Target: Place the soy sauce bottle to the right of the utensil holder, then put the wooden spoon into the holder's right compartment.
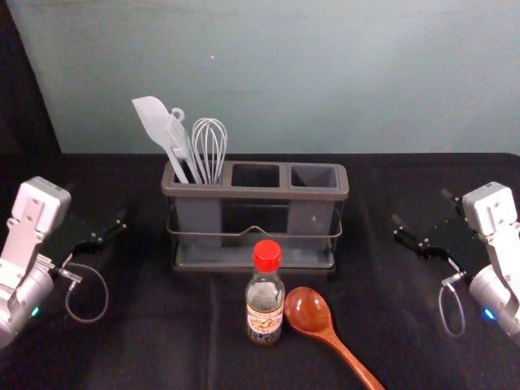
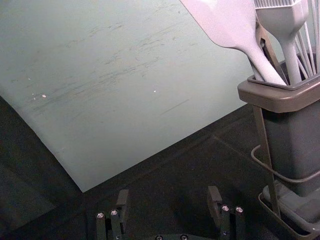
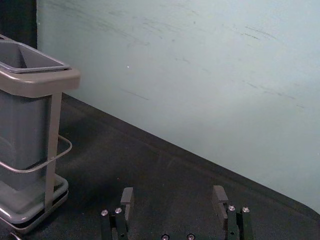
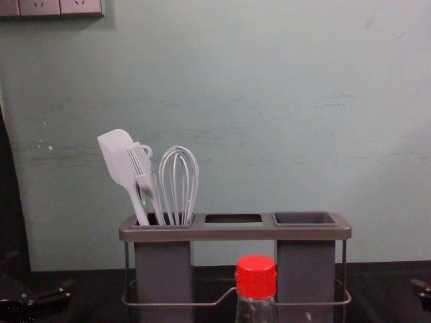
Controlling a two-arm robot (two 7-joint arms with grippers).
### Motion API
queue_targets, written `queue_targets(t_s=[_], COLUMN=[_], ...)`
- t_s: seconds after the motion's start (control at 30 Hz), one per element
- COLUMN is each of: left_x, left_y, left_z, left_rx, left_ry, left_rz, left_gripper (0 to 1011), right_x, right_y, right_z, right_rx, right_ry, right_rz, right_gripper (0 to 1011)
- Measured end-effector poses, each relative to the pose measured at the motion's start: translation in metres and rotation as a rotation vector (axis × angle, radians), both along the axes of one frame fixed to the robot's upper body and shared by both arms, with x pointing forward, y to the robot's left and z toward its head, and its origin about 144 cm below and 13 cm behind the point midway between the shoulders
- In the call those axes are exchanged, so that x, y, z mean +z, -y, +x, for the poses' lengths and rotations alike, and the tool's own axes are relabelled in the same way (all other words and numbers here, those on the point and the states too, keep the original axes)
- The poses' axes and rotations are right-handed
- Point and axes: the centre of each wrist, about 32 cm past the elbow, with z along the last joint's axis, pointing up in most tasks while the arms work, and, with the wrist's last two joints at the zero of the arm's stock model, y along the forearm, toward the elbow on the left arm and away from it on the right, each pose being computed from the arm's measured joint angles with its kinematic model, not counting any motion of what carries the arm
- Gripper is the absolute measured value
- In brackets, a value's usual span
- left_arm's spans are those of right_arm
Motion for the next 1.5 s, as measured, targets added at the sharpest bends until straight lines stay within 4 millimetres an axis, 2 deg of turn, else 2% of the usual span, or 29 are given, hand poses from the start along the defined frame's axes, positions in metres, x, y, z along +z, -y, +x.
queue_targets(t_s=[1.37, 1.5], left_x=[0.0000, 0.0000], left_y=[0.0000, 0.0000], left_z=[0.0000, 0.0000], left_rx=[0.000, 0.000], left_ry=[0.000, 0.000], left_rz=[0.000, 0.000], left_gripper=[1011, 1011], right_x=[0.0000, -0.0021], right_y=[0.0000, 0.0029], right_z=[0.0000, -0.0031], right_rx=[0.000, 0.026], right_ry=[0.000, 0.039], right_rz=[0.000, 0.034], right_gripper=[1003, 1003])
